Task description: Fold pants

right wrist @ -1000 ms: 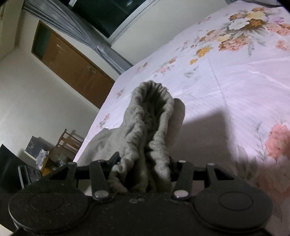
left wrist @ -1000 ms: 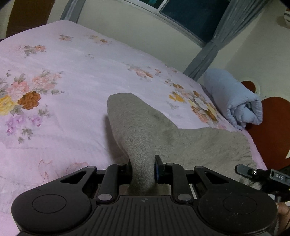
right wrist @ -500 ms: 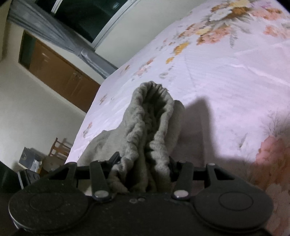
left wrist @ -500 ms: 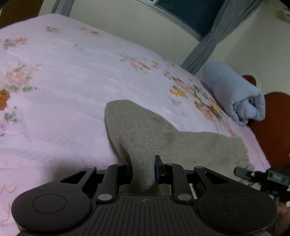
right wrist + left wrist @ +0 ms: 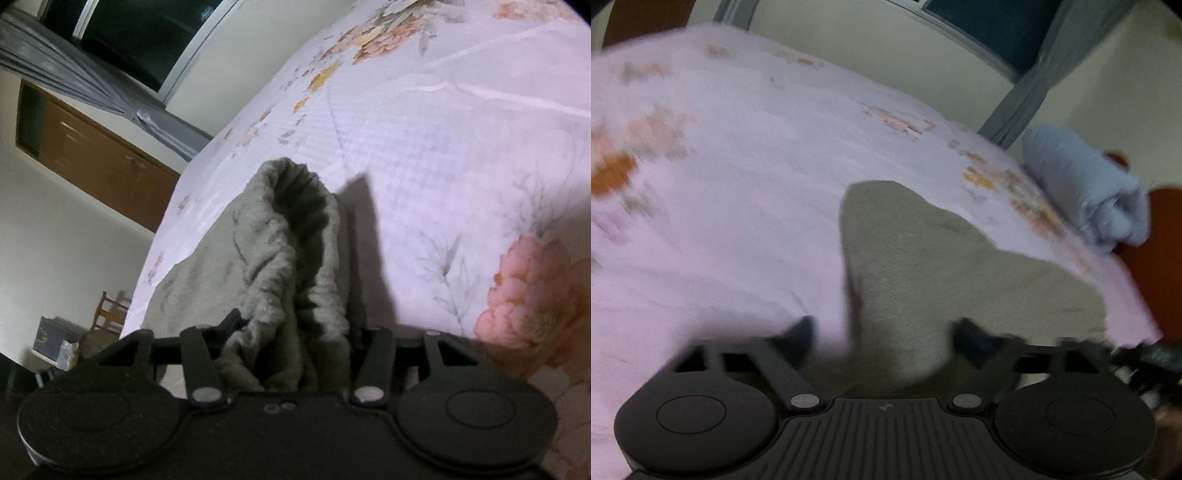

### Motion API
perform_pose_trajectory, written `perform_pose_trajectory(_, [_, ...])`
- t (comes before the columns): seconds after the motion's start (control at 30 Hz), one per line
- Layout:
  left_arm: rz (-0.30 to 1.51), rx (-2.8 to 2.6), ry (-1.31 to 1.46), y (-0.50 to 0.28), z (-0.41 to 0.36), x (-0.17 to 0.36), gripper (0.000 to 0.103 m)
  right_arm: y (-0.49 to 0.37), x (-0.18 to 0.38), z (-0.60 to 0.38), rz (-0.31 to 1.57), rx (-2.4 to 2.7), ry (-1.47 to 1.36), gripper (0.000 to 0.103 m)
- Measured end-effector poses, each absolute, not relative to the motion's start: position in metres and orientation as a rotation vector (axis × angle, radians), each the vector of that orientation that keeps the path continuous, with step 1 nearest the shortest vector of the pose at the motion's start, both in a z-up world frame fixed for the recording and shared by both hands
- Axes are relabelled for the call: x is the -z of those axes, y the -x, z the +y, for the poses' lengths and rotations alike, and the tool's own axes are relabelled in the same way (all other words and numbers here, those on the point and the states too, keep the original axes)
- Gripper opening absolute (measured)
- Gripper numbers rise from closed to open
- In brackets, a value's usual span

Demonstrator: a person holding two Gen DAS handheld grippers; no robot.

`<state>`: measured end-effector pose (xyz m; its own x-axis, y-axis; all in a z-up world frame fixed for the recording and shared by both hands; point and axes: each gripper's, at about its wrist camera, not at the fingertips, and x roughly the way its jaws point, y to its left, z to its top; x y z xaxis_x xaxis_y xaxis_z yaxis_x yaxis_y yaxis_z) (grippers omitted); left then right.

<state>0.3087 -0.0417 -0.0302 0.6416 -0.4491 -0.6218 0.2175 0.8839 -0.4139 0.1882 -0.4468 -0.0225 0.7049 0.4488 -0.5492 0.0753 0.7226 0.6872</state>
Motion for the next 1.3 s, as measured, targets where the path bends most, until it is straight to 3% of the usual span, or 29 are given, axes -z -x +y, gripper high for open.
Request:
perform_pose_trajectory(0.03, [0.773,0.353,0.277,-0.304,-0.038,0.024,0.103,-0.187,0.017,-0.447,0.774,-0.219,-0.731,0.05])
perform_pose_trajectory(0.17, [0.726,0.343,0.283,-0.292,-0.009,0.004,0.103,-0.166,-0.01,-0.456,0.727,-0.137,-0.603,0.063])
perform_pose_trajectory(0.33, [0.697,0.35,0.345,-0.293,-0.009,-0.013,0.103,-0.152,-0.047,-0.459,0.589,-0.159,-0.675,0.064])
perform_pose_trajectory(0.57, [0.67,0.395,0.326,-0.283,-0.059,-0.022,0.103,-0.18,-0.035,-0.412,0.665,-0.305,-0.743,0.063])
perform_pose_trajectory(0.6, [0.674,0.401,0.332,-0.282,-0.064,-0.021,0.103,-0.183,-0.03,-0.413,0.689,-0.295,-0.74,0.062])
perform_pose_trajectory(0.63, [0.682,0.414,0.332,-0.282,-0.069,-0.018,0.103,-0.184,-0.023,-0.417,0.711,-0.275,-0.732,0.051])
perform_pose_trajectory(0.7, [0.709,0.417,0.306,-0.284,-0.078,-0.008,0.103,-0.182,-0.011,-0.431,0.738,-0.226,-0.748,0.022])
perform_pose_trajectory(0.73, [0.729,0.392,0.278,-0.285,-0.082,-0.002,0.103,-0.181,-0.006,-0.438,0.747,-0.207,-0.768,0.0])
perform_pose_trajectory(0.83, [0.841,0.354,0.262,-0.295,-0.085,0.027,0.103,-0.177,0.004,-0.449,0.747,-0.226,-0.832,0.0])
perform_pose_trajectory(1.03, [0.776,0.308,0.285,-0.283,-0.067,0.008,0.103,-0.169,-0.016,-0.438,0.746,-0.24,-0.739,0.0])
perform_pose_trajectory(1.07, [0.748,0.305,0.282,-0.279,-0.061,-0.002,0.103,-0.168,-0.023,-0.438,0.72,-0.233,-0.727,0.028])
perform_pose_trajectory(1.1, [0.729,0.298,0.27,-0.276,-0.055,-0.01,0.103,-0.161,-0.033,-0.437,0.687,-0.217,-0.698,0.043])
perform_pose_trajectory(1.13, [0.704,0.288,0.25,-0.27,-0.049,-0.022,0.103,-0.157,-0.041,-0.438,0.665,-0.197,-0.671,0.074])
perform_pose_trajectory(1.17, [0.681,0.28,0.233,-0.266,-0.045,-0.031,0.103,-0.149,-0.051,-0.436,0.633,-0.166,-0.637,0.098])
perform_pose_trajectory(1.3, [0.616,0.211,0.138,-0.243,-0.028,-0.067,0.103,-0.121,-0.078,-0.429,0.595,-0.09,-0.506,0.097])
